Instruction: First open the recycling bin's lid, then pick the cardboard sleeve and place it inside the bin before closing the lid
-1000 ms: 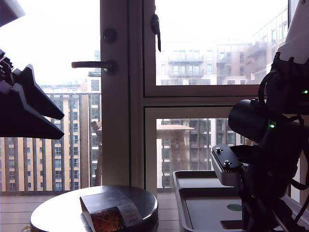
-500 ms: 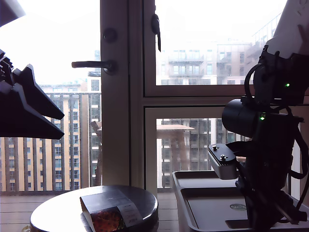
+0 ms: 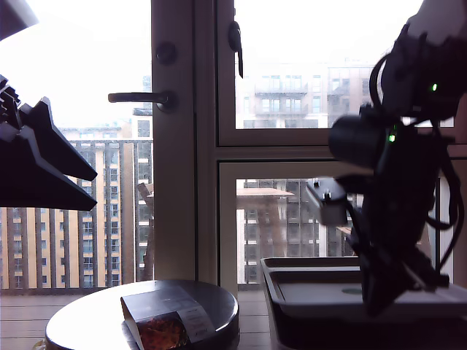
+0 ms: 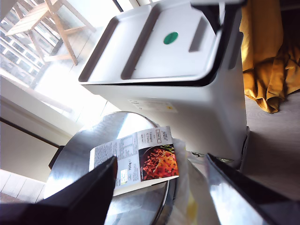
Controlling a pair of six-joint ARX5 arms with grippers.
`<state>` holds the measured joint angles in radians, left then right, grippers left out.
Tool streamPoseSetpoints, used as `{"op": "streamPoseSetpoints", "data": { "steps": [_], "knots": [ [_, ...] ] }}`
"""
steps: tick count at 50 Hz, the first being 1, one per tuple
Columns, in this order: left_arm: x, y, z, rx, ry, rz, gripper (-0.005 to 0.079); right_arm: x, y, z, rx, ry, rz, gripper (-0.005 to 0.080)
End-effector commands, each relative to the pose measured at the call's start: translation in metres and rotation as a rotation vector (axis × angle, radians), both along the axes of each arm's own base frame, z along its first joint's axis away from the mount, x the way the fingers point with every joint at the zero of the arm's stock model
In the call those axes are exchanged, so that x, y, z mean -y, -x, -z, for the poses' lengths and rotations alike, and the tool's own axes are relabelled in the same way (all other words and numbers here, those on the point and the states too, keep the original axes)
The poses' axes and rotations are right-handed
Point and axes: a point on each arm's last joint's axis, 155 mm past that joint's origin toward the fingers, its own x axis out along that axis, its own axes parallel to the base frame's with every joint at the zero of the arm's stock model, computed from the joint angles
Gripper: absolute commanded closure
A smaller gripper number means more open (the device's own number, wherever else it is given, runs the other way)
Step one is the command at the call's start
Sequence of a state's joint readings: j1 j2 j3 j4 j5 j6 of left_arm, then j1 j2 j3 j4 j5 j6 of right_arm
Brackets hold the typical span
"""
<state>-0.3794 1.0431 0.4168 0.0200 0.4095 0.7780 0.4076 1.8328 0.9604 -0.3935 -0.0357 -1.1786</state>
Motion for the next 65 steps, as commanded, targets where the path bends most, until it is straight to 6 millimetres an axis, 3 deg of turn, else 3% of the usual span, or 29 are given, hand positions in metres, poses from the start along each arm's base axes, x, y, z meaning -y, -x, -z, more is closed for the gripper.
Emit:
{"op": "streamPoseSetpoints", "data": {
  "steps": [1,12,23,31,39,50,59,65],
  "knots": [
    [0.000,0.002,0.004,-0.014,0.002,-0.001,0.0206,-0.006,-0.007,-0.010,0.027,-0.016,-0.001,0.0765],
    [0.001,0.001,0.003,-0.132,0.112,-0.103,0.0212,-0.005,-0.007,-0.040,0.076,-0.031,0.023,0.0765],
    [0.001,-0.003,0.016,-0.437,0.332,-0.341,0.0212,-0.008,-0.015,-0.079,0.176,-0.077,0.022,0.0765],
    [-0.002,-0.010,0.048,-0.757,0.515,-0.636,0.0216,-0.009,-0.017,-0.089,0.203,-0.089,0.022,0.0765],
    [-0.010,-0.014,0.089,-1.052,0.692,-0.993,0.0281,-0.009,-0.017,-0.090,0.205,-0.090,0.022,0.0765],
    [-0.005,-0.029,0.117,-1.245,0.924,-1.233,0.0286,-0.009,-0.017,-0.090,0.206,-0.091,0.023,0.0765],
    [-0.003,-0.025,0.156,-1.323,0.966,-1.395,0.0286,-0.010,-0.018,-0.091,0.210,-0.094,0.023,0.0765],
    [0.011,-0.026,0.174,-1.391,1.048,-1.430,0.0286,-0.009,-0.019,-0.091,0.212,-0.094,0.024,0.0765]
  ]
}}
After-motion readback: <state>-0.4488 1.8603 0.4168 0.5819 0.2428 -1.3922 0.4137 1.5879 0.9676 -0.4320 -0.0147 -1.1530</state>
